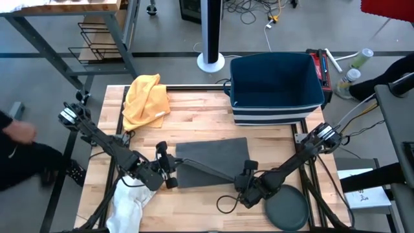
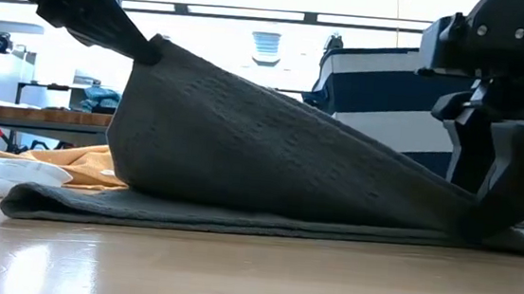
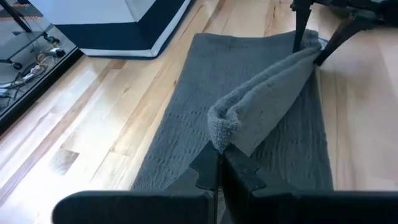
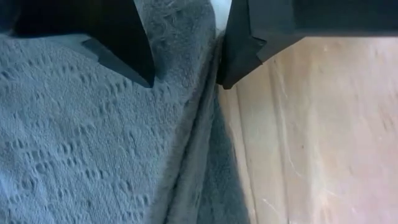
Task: Fold kitchen towel into neat rectangle
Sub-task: Fold the gray towel
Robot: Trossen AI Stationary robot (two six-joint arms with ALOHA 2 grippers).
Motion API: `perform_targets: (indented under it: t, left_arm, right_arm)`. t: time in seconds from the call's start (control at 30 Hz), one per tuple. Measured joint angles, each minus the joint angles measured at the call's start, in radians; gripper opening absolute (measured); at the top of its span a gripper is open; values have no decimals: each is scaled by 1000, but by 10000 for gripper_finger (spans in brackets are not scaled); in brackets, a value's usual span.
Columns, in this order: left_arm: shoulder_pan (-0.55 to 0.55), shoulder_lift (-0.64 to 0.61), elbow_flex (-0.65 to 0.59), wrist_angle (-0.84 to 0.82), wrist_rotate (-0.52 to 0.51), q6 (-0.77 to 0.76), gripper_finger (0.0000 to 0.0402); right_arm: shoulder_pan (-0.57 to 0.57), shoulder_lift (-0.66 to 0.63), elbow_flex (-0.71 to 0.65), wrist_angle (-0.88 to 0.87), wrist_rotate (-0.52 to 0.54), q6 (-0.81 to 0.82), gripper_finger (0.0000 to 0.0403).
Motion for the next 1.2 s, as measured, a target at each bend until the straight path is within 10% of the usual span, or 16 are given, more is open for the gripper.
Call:
perform_targets:
  t: [1.2]
  left_arm:
    - [-2,-51,0,-50,6,-19,0]
  right_arm:
    - [52,-27,15,-147,-74,-59,159]
